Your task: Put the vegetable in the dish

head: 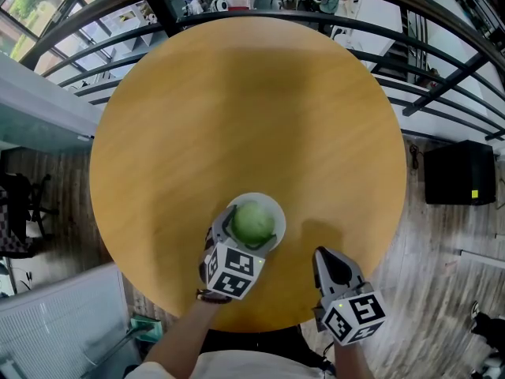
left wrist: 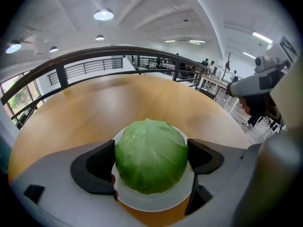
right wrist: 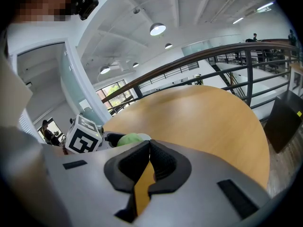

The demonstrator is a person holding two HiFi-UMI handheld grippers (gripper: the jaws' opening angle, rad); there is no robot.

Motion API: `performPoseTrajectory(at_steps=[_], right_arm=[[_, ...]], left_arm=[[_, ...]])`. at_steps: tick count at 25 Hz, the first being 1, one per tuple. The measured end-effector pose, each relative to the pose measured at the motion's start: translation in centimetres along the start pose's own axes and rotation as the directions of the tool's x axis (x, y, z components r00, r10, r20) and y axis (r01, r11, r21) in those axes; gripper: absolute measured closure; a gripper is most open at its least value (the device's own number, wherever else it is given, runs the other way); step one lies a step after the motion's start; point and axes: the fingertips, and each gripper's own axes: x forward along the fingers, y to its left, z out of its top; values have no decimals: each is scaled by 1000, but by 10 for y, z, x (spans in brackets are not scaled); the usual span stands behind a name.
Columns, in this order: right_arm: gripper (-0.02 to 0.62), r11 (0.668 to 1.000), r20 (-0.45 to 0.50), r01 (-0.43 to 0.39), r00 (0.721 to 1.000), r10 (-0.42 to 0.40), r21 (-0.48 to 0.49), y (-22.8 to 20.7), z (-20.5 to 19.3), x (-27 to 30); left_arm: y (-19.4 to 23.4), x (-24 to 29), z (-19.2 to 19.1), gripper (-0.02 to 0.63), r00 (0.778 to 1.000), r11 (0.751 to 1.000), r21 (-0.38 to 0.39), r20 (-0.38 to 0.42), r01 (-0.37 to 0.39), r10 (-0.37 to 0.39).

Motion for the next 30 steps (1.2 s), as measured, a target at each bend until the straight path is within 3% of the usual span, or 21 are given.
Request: performPoseTrajectory(at_steps=[11,30], right_arm=[[571,1000,-3,6,1000,-6,6,0,0,-1],[571,1000,8,3,1000,-3,8,7,8,-2]], left_arm=[[-3,2,-1,135,1000,999,47,-12,-19,20],[-7,-22,11,137,999,1000,8,25,20,-21]])
